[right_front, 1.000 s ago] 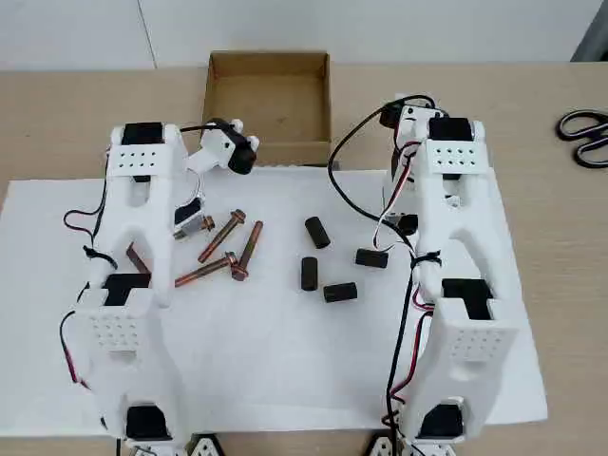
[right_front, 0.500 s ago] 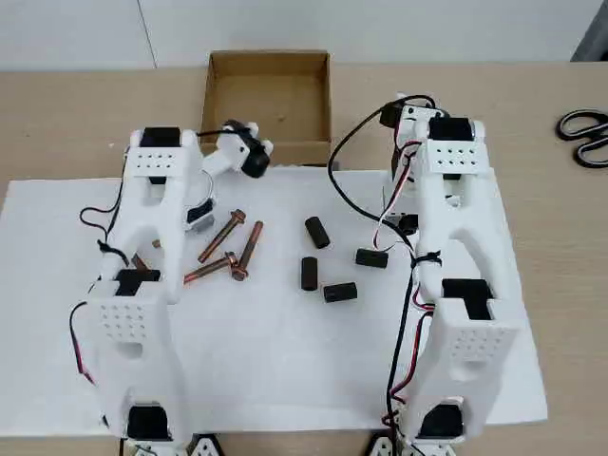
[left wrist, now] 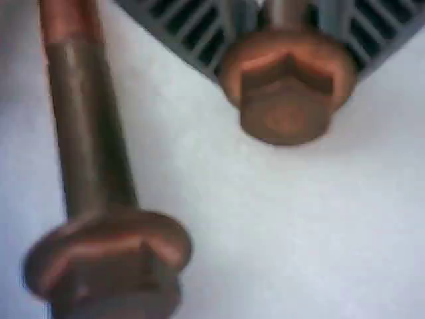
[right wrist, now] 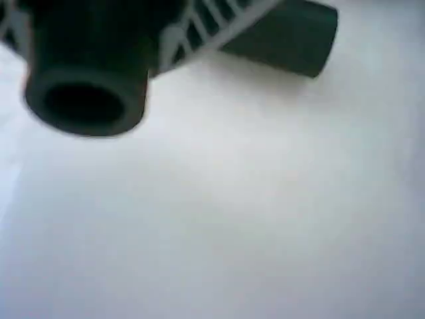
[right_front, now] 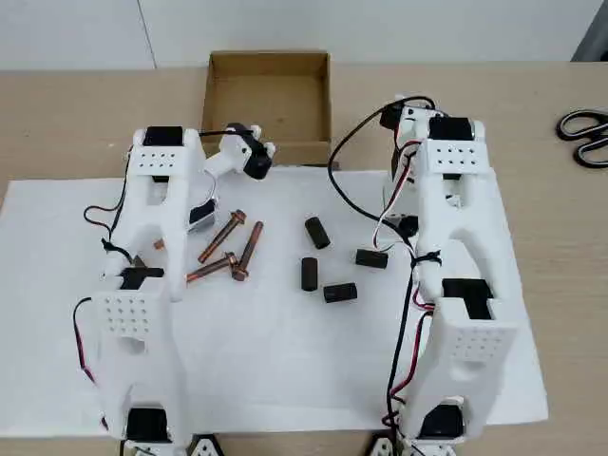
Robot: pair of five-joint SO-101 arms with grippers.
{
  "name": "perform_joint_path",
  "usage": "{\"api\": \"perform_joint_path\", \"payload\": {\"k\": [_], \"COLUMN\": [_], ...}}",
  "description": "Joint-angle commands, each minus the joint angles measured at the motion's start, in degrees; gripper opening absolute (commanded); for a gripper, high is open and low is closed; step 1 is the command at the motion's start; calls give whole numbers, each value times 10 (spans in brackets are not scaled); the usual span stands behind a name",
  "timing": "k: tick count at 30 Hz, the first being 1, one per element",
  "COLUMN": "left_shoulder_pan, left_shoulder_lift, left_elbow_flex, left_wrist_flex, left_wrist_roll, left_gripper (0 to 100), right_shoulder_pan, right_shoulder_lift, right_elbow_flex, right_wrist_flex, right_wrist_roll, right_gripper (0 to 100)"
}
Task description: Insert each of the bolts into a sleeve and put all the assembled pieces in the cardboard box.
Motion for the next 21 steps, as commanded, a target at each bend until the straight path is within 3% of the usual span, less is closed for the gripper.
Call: {"api": "perform_joint_path", "payload": {"k": [1,5,10,15,21], "left_shoulder_pan": [-3,2,19,37,67], "left_shoulder_lift": [-20,-85,-194,-291,-438], "left_elbow_flex": [-7,-7,-5,37,159], "left_wrist_flex": [13,18,66,79,77], "left_wrist_roll": [17,69,115,246,265], "left_gripper": [5,5,5,5,5], "right_shoulder_pan": [-21,-36,-36,-35,-35], "right_shoulder_lift": [-13,-16,-124,-231,-369], "right_elbow_flex": [-28,-26,-25,-9,120], "right_wrist_flex": [42,63,63,65,63], "right_wrist_roll": [-1,-1,-1,-1,-1], "right_gripper": [4,4,4,4,4]}}
